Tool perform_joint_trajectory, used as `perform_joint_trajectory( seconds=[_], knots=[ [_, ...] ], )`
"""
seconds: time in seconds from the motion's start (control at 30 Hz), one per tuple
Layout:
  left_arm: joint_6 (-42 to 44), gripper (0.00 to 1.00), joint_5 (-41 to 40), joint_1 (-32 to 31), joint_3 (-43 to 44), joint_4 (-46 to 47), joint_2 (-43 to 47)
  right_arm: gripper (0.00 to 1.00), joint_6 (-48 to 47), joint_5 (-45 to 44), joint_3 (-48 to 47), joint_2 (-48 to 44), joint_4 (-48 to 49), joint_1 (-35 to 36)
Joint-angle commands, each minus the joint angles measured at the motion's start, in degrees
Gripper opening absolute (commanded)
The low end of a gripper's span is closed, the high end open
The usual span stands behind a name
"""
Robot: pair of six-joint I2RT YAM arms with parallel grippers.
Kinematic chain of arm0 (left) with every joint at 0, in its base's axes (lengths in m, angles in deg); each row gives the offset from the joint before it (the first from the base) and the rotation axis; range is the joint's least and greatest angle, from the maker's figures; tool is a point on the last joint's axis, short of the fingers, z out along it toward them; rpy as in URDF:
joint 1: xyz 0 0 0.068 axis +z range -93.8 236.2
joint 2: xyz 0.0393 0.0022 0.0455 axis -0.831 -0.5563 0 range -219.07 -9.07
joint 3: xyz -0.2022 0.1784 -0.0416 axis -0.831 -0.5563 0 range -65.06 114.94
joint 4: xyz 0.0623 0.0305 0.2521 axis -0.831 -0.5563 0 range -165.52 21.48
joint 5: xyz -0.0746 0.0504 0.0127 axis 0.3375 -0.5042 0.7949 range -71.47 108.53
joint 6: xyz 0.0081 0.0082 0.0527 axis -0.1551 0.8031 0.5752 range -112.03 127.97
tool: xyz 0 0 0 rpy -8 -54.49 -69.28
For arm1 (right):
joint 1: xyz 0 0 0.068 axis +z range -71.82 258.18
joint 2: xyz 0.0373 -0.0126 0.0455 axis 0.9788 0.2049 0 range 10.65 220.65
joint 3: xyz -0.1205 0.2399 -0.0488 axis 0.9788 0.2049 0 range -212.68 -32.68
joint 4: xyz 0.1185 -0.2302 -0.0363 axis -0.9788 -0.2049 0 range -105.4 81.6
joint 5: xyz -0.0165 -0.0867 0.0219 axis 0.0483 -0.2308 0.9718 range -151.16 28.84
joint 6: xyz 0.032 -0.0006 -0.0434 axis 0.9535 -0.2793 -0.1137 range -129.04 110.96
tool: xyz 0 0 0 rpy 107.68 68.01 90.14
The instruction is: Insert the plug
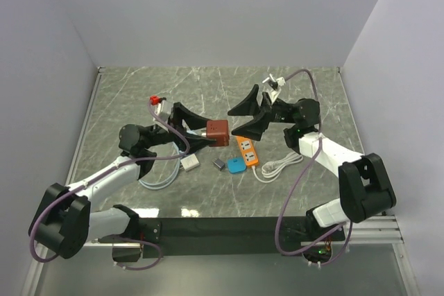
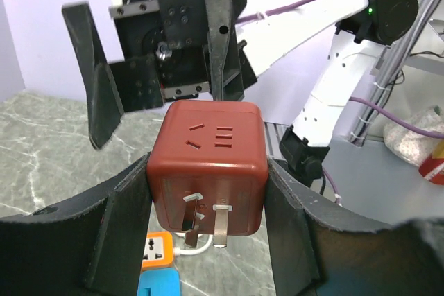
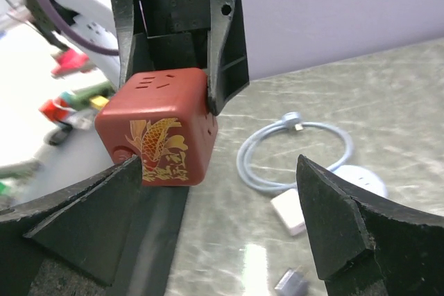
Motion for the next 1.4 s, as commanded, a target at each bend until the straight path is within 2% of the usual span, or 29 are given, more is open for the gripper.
perform_joint_trajectory(
  seconds=[0.0, 0.03, 0.13, 0.3, 0.4, 0.43, 0.47, 0.53, 0.57, 0.67, 0.73, 0.8, 0.93, 1.17, 1.27, 1.3, 1.33, 1.37],
  knots=[
    [2.0, 0.0, -2.7, -0.5, 0.3, 1.4, 1.8, 0.98, 13.2, 0.1, 0.2, 1.9, 18.9, -0.3],
    [2.4, 0.0, -3.5, -0.6, 0.2, 1.0, 1.9, 0.98, 15.3, 0.3, 0.0, 2.8, 23.8, -0.3],
    [3.2, 0.0, -4.8, -0.8, 0.0, 0.6, 2.2, 0.98, 20.5, 0.5, -0.1, 3.5, 29.4, -0.2],
    [4.6, 0.0, -7.9, -1.2, 0.1, -1.5, 3.0, 0.98, 20.1, 0.5, 1.7, 2.6, 30.4, 1.4],
    [4.0, 0.0, -8.1, -1.3, 0.6, -1.7, 2.2, 0.99, 15.7, 0.3, 2.1, 0.1, 26.3, 2.4],
    [3.6, 0.0, -8.3, -1.4, 0.6, -0.9, 2.0, 0.99, 13.7, 0.1, 2.2, -0.6, 21.9, 2.6],
    [2.5, 0.0, -7.9, -1.4, 0.6, -0.4, 1.7, 0.99, 8.6, -0.3, 2.2, -1.4, 18.8, 2.8],
    [1.7, 0.0, -7.6, -1.6, 1.0, 0.5, 0.6, 0.99, 2.3, -1.9, 2.0, -4.0, 7.2, 3.8],
    [1.3, 0.0, -7.4, -1.8, 1.3, 0.2, 0.3, 0.99, -4.6, -2.5, 1.7, -5.0, 2.9, 4.0],
    [1.0, 0.0, -8.0, -2.4, 1.8, 0.0, -0.8, 0.99, -16.7, -5.2, 0.1, -8.8, -13.0, 5.7],
    [0.3, 0.0, -7.7, -2.6, 1.8, 0.9, -1.2, 0.99, -21.0, -6.7, -1.2, -10.3, -21.0, 6.8],
    [-0.8, 0.0, -7.4, -2.8, 1.7, 2.7, -1.5, 0.99, -22.8, -7.4, -1.6, -10.4, -22.7, 7.2],
    [-1.3, 0.0, -7.1, -3.1, 1.3, 4.0, -1.0, 0.99, -20.1, -6.7, -1.1, -8.0, -19.0, 7.3],
    [0.5, 0.0, -8.0, -3.3, 0.8, 1.9, 0.9, 1.0, -18.7, -6.2, -0.8, -7.0, -17.4, 7.3],
    [0.7, 0.0, -8.5, -3.4, 1.0, 1.3, 0.4, 0.72, -18.8, -4.9, -1.0, -7.2, -17.6, 7.3],
    [0.7, 0.0, -8.6, -3.4, 1.0, 1.2, 0.3, 0.59, -19.0, -4.8, -1.0, -7.3, -17.8, 7.4],
    [0.9, 0.01, -8.9, -3.4, 1.3, -0.1, 0.2, 0.52, -19.3, -4.5, -1.1, -7.2, -17.9, 7.3],
    [1.3, 0.15, -9.0, -3.4, 1.3, -0.8, 0.2, 0.39, -19.6, -4.6, -1.2, -7.1, -18.2, 7.4]
  ],
)
